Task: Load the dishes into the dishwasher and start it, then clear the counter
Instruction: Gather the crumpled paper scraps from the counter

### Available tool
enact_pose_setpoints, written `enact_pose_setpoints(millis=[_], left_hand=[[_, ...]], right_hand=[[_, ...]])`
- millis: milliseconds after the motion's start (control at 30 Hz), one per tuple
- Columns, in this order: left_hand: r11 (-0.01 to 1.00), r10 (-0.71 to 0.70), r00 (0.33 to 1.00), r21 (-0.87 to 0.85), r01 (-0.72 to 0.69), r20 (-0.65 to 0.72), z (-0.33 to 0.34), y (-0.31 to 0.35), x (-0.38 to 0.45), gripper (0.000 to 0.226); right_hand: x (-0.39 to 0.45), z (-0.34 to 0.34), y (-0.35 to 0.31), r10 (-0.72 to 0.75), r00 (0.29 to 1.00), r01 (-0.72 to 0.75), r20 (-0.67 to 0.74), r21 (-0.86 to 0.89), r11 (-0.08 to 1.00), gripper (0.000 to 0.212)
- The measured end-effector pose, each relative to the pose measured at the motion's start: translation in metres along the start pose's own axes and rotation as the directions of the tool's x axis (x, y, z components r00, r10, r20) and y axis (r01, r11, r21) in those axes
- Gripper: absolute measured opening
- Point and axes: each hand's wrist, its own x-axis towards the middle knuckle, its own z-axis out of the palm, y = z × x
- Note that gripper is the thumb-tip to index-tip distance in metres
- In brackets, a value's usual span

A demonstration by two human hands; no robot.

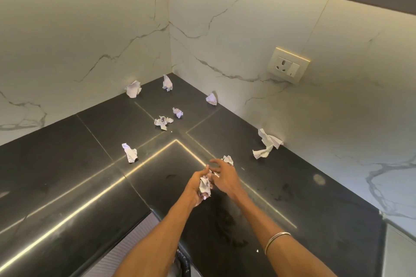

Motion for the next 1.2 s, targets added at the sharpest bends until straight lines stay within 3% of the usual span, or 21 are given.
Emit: enact_pose_setpoints(millis=[67, 133, 233, 333, 400, 467, 600, 667, 833, 967, 1067, 1200], left_hand=[[0.997, 0.007, 0.999, -0.078, -0.011, -0.052, 0.001, 0.007, 0.001, 0.030], [0.996, 0.016, 0.997, -0.086, -0.022, -0.075, 0.002, 0.015, 0.001, 0.023], [0.999, 0.017, 0.996, -0.037, -0.020, -0.083, 0.004, 0.020, 0.001, 0.009], [0.998, 0.030, 0.994, -0.055, -0.035, -0.104, 0.004, 0.018, 0.006, 0.024], [0.996, 0.036, 0.992, -0.077, -0.046, -0.121, 0.007, 0.019, 0.005, 0.029], [0.992, 0.042, 0.987, -0.107, -0.059, -0.152, 0.011, 0.020, 0.005, 0.026], [0.992, 0.017, 0.977, -0.116, -0.042, -0.213, 0.020, 0.015, 0.008, 0.013], [0.995, 0.007, 0.979, -0.100, -0.028, -0.202, 0.024, 0.011, 0.009, 0.017], [0.993, -0.026, 0.996, -0.119, 0.016, -0.084, 0.047, 0.001, 0.000, 0.031], [0.965, -0.028, 0.999, -0.258, 0.038, 0.042, 0.063, -0.008, -0.008, 0.043], [0.973, -0.037, 0.994, -0.223, 0.060, 0.103, 0.065, -0.015, -0.010, 0.064], [0.981, -0.056, 0.989, -0.177, 0.079, 0.134, 0.069, -0.021, -0.009, 0.066]], right_hand=[[0.006, -0.003, 0.005, 0.017, 0.994, -0.012, -0.106, 0.046, 0.999, 0.035], [0.012, -0.008, 0.009, -0.009, 0.980, -0.004, -0.198, -0.067, 0.998, 0.037], [0.026, -0.015, 0.019, -0.021, 0.988, -0.016, -0.152, -0.239, 0.971, 0.049], [0.036, -0.011, 0.035, -0.029, 0.999, 0.013, -0.032, -0.400, 0.917, 0.049], [0.039, -0.006, 0.047, -0.064, 0.998, 0.047, -0.024, -0.435, 0.899, 0.040], [0.038, -0.007, 0.052, -0.084, 0.994, 0.048, -0.077, -0.378, 0.925, 0.035], [0.023, -0.023, 0.043, 0.036, 0.979, -0.047, -0.202, -0.047, 0.998, 0.011], [0.015, -0.031, 0.037, 0.018, 0.973, -0.007, -0.230, 0.049, 0.999, 0.008], [0.006, -0.036, 0.015, 0.019, 0.982, 0.030, -0.189, 0.253, 0.967, 0.037], [-0.006, -0.036, 0.012, 0.030, 0.989, 0.004, -0.146, 0.225, 0.974, 0.036], [-0.014, -0.038, 0.018, 0.036, 0.988, -0.005, -0.148, 0.201, 0.979, 0.029], [-0.020, -0.051, 0.019, 0.025, 0.993, -0.003, -0.118, 0.178, 0.984, 0.017]])
